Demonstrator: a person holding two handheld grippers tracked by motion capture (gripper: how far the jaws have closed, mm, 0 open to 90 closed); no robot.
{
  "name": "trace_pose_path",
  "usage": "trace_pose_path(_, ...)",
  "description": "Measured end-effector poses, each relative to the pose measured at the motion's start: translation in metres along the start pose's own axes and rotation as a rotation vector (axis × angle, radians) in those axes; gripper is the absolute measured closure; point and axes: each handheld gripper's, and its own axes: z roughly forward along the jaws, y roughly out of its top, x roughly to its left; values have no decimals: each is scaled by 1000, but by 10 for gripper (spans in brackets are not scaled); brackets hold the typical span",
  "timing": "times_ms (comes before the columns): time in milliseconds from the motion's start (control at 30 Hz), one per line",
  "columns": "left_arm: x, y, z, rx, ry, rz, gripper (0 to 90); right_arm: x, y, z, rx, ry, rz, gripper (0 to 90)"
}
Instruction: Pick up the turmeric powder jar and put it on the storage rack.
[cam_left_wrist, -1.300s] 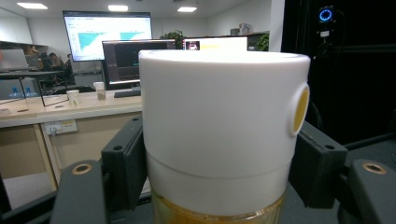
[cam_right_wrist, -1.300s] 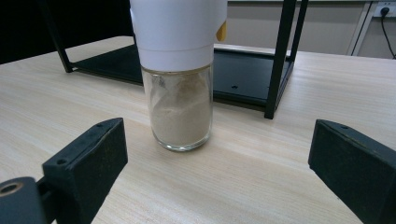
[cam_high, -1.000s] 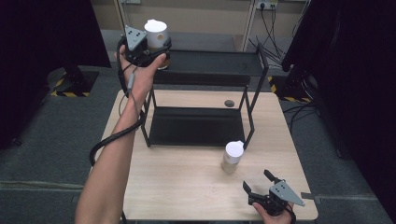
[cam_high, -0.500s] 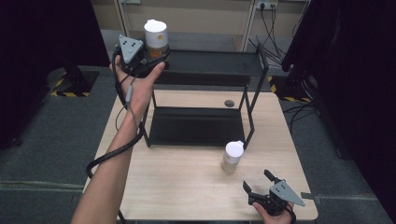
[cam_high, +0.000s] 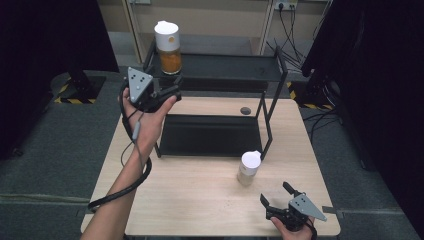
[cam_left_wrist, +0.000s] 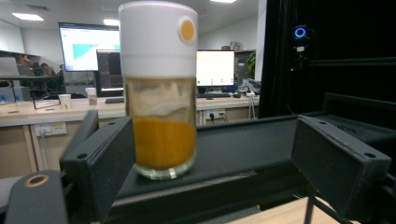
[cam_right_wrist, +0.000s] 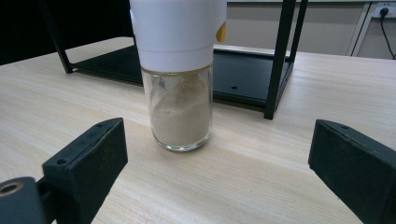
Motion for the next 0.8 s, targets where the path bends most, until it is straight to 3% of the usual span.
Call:
trace_pose_path(233, -3, -20, -20, -12, -29, -13, 134, 0, 0, 0, 0, 0, -2, 49)
trace_pose_path(400, -8, -38, -36, -9, -55, 6, 134, 0, 0, 0, 2, 0, -3, 48)
trace_pose_path(800, -17, -82, -67, 8, -81, -5, 134, 0, 0, 0, 0, 0, -3, 49)
